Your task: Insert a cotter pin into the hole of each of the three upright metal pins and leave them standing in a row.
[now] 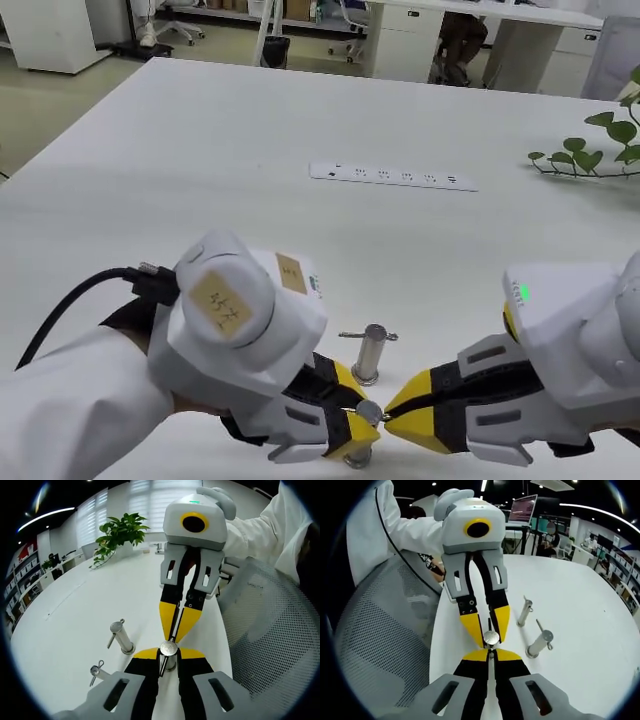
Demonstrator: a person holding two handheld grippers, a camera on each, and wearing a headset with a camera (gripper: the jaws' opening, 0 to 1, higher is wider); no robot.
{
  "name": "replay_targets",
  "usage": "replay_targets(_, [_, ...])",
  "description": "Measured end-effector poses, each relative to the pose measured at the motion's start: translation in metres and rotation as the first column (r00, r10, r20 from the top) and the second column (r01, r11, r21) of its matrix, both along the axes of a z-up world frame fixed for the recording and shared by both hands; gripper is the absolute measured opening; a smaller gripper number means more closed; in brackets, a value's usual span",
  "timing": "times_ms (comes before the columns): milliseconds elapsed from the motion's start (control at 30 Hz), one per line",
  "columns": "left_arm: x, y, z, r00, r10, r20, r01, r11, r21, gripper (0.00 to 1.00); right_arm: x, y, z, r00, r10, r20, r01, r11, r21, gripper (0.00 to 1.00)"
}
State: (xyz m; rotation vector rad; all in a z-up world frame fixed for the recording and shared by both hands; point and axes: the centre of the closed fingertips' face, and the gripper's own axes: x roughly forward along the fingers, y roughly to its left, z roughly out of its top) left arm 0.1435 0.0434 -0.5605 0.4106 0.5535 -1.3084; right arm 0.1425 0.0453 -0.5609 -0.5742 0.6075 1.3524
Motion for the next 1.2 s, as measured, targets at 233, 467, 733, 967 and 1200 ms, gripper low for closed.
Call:
replay_targets(233, [-0.002, 0.000, 0.001, 0.998, -0.039, 0.048, 0.040, 0.999, -0.020, 0.10, 0.002, 0.000, 0.002, 1.000, 0.005, 0.023, -0.005, 1.000, -0.004, 0.06])
replay_targets(467, [-0.004, 0.009, 0.004, 0.997, -0.053, 0.062, 0.055, 0.998, -0.017, 0.12, 0.004, -0.001, 0.005, 0.999, -0.044, 0.010, 0.044, 0.999, 0.020, 0.10])
replay_targets(733, [-0.013, 0.027, 0.001, 0.999, -0.032, 0.037, 0.034, 0.998, -0.048, 0.44, -0.001, 0.008, 0.006, 0.997, -0.070, -0.012, 0.071, 0.996, 0.060, 0.14])
replay_targets(967, [-0.021, 0.037, 0.003, 0.999, 0.038, -0.013, -0.039, 0.992, -0.117, 0.59, -0.001, 0.016, -0.001, 0.996, -0.083, -0.027, 0.085, 0.994, 0.069, 0.16])
replay_targets(1200, [-0.026, 0.046, 0.010, 0.994, 0.092, -0.053, -0.100, 0.981, -0.167, 0.70, 0.001, 0.018, -0.003, 0.997, -0.076, -0.025, 0.078, 0.995, 0.069, 0.15])
